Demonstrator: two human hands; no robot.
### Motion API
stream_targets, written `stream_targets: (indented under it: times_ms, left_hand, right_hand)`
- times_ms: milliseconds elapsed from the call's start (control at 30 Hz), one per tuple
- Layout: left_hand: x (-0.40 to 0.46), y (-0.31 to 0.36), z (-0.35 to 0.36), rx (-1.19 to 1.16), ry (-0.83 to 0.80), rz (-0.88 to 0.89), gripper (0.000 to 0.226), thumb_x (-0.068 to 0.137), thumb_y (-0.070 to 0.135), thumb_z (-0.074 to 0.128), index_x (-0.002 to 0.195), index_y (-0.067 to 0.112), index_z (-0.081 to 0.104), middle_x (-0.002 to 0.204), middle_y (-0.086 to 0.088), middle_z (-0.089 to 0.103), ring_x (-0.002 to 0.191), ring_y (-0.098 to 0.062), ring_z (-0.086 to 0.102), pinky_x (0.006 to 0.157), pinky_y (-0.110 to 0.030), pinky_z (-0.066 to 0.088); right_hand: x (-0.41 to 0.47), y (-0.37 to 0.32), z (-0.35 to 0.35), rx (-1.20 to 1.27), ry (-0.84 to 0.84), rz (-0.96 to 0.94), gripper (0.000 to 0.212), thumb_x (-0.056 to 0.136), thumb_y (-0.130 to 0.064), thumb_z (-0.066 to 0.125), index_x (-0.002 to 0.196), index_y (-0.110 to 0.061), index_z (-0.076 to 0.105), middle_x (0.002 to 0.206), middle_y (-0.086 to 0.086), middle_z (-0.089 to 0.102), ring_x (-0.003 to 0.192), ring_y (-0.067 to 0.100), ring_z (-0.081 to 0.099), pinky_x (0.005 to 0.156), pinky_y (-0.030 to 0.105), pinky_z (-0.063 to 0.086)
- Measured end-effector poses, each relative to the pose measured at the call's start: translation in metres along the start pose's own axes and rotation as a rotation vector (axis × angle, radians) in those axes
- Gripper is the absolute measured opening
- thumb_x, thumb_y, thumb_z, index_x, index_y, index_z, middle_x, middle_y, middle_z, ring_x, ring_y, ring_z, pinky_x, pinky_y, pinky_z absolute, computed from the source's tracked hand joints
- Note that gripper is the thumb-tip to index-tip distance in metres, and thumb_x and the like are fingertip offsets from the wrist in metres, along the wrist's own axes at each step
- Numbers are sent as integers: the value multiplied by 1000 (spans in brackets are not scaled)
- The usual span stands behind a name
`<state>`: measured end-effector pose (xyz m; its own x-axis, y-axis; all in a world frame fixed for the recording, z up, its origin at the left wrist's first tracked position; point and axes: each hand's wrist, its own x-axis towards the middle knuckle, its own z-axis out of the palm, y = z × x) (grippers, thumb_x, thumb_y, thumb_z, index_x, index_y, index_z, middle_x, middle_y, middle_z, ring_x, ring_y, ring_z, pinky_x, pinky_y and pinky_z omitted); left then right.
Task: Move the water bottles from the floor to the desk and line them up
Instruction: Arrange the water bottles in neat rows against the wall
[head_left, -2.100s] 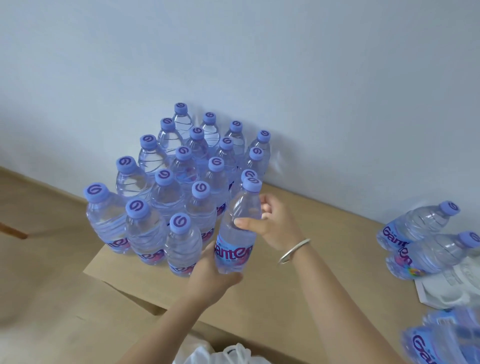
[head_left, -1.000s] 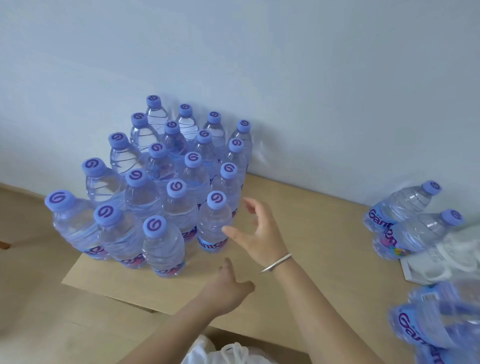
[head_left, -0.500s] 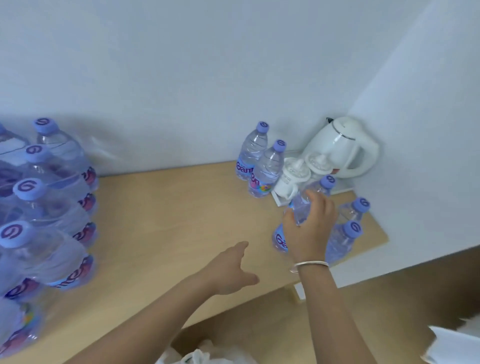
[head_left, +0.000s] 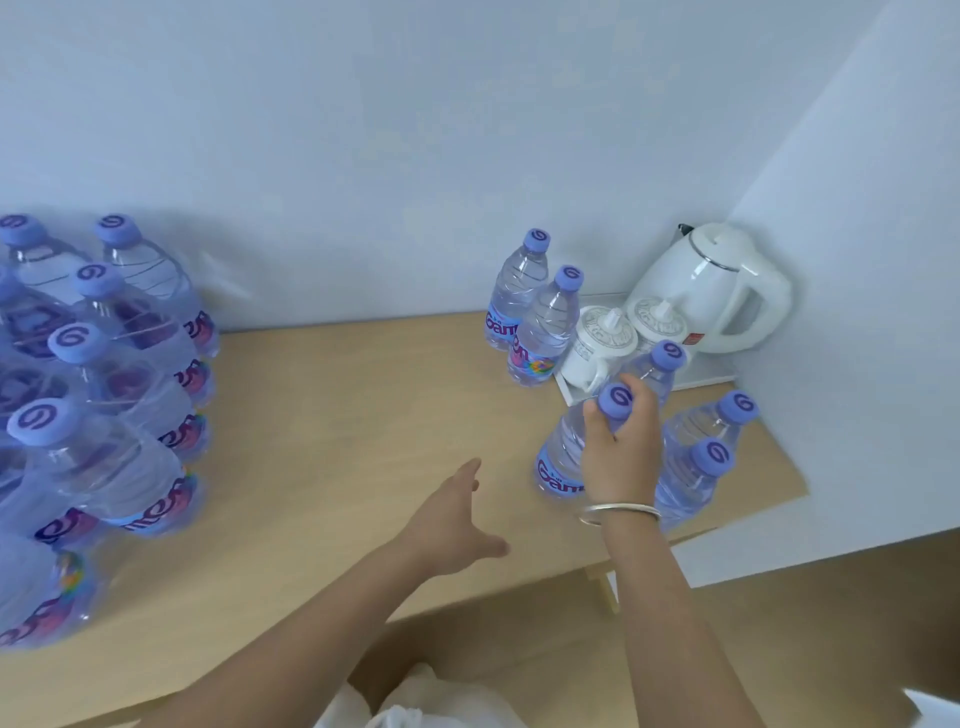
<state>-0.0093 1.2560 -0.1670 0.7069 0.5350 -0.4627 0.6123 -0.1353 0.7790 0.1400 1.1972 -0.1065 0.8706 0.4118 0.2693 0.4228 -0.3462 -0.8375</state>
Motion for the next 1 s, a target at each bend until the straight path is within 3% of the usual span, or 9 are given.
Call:
stream_targets:
  times_ms: [67, 167, 267, 333, 500, 633, 800, 900, 1000]
  left_hand:
    - [-5, -5, -2, -61, 61, 10, 109, 71, 29, 80, 151, 23, 6, 150, 3, 29, 132, -13, 37, 98, -21, 36]
    - [-16, -10, -8, -260, 137, 53, 112, 65, 23, 85, 148, 28, 11, 140, 12, 36, 127, -7, 41, 97, -21, 38]
    - [-34, -21, -20, -446, 279, 81, 85, 52, 14, 89, 124, 25, 45, 111, 7, 62, 90, -3, 63, 77, -27, 55]
    - [-54, -32, -31, -506, 296, 58, 70, 43, 18, 86, 106, 23, 55, 90, 4, 68, 72, -9, 64, 67, -32, 55]
    - [-107, -54, -60, -619, 107, 118, 33, 62, 1, 71, 90, -2, 55, 72, -15, 58, 62, -22, 46, 55, -27, 39]
    - [-138, -77, -75, -642, 108, 117, 36, 67, 3, 75, 97, 4, 56, 76, -9, 62, 65, -20, 52, 59, -26, 45]
    - [-166, -99, -88, -672, 299, 83, 42, 61, 4, 78, 98, 5, 58, 78, -5, 62, 69, -15, 56, 66, -28, 48]
    - [-182, -113, -96, -722, 272, 76, 32, 64, 6, 76, 92, 9, 62, 74, -2, 65, 67, -13, 58, 64, -24, 47]
    - [-191, -130, -97, -773, 317, 46, 45, 59, 9, 80, 101, 8, 63, 82, -5, 69, 73, -14, 64, 66, -24, 51]
  right_hand:
    - [-5, -15, -1, 78, -44, -25, 29, 85, -7, 63, 113, -8, 56, 102, -6, 57, 93, 1, 49, 74, -5, 29]
    - [-11, -40, 1, 240, -171, -1, 21, 83, -11, 66, 100, -20, 56, 89, -12, 58, 75, -6, 53, 73, 1, 38]
    - [-25, -64, 12, 398, -301, 70, 15, 82, -18, 69, 91, -23, 59, 82, -12, 60, 71, -4, 55, 74, 13, 45]
    - [-35, -78, 23, 420, -403, 83, 14, 79, -21, 72, 83, -23, 59, 75, -11, 59, 67, -3, 54, 71, 16, 46]
    - [-60, -101, 52, 446, -999, 124, 48, 55, -38, 79, 87, -12, 54, 74, -7, 63, 71, 9, 61, 68, 24, 44]
    - [-93, -123, 73, 390, -1020, 86, 37, 65, -30, 80, 83, -6, 58, 69, -3, 62, 62, 9, 59, 63, 24, 46]
    - [-121, -146, 99, 315, -1011, 72, 29, 70, -32, 79, 84, -15, 61, 73, -5, 66, 64, 7, 61, 65, 25, 45]
    - [-133, -152, 114, 226, -1166, 10, 54, 63, -42, 82, 103, -15, 59, 96, -2, 70, 85, 9, 67, 75, 29, 51]
    - [-151, -153, 126, 129, -1221, -47, 87, 48, -59, 83, 118, -20, 52, 104, -7, 68, 98, 12, 66, 91, 43, 52]
